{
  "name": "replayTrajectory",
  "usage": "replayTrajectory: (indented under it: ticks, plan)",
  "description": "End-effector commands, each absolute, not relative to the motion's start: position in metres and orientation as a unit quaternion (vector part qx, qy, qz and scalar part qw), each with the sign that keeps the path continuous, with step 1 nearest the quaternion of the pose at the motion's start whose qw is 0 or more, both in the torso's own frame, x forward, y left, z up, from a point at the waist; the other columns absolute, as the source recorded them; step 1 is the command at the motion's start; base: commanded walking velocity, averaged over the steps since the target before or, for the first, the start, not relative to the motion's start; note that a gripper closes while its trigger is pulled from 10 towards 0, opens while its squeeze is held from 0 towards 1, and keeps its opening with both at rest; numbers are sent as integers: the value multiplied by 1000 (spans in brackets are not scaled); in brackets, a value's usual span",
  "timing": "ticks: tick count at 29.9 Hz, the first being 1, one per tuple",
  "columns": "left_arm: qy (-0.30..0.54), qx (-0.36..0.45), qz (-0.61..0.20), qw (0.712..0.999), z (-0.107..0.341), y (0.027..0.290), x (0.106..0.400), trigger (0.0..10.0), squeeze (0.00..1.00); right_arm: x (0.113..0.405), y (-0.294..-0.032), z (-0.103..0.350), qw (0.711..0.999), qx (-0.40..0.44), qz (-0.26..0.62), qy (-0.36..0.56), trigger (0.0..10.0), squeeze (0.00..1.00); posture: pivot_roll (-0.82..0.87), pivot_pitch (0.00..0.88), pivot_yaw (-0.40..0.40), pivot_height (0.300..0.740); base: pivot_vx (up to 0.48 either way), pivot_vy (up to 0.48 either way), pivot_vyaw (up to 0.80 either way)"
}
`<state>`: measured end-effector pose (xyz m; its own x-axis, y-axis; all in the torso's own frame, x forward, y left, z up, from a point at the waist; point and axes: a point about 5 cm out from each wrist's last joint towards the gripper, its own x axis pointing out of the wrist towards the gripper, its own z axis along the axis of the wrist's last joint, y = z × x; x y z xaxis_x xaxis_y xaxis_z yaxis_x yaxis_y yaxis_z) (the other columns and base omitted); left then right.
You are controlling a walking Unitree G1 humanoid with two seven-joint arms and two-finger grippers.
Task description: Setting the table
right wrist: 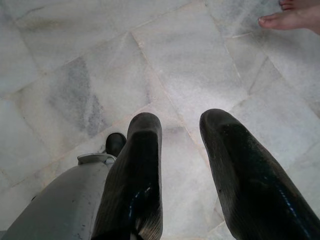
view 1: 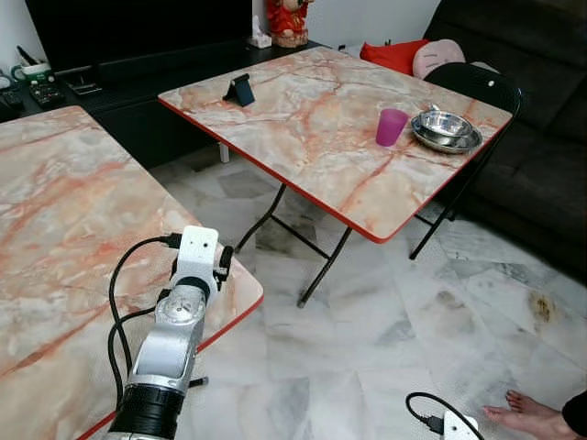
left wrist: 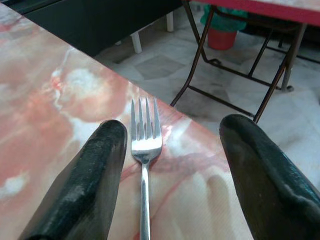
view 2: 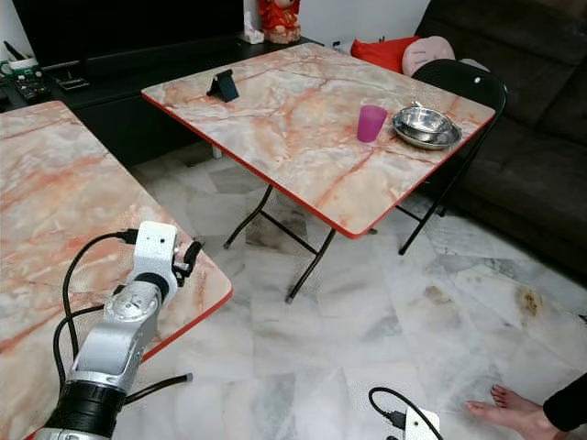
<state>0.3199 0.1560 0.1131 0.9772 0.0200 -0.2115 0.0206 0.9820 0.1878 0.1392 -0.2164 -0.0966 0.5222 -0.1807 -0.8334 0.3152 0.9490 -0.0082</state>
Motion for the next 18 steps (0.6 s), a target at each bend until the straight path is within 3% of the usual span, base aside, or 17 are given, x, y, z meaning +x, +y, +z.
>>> replayTrajectory:
  ticks: [1,18]
  plan:
    - [107,96,5,990,112,157,321,10000,0,140,-222,-95,870,68,-148,465,10000,0,122,0,-92,740,0,0,0]
    - [136,93,6,986,97,166,317,10000,0,139,-222,-96,869,66,-144,468,10000,0,120,0,-94,740,0,0,0]
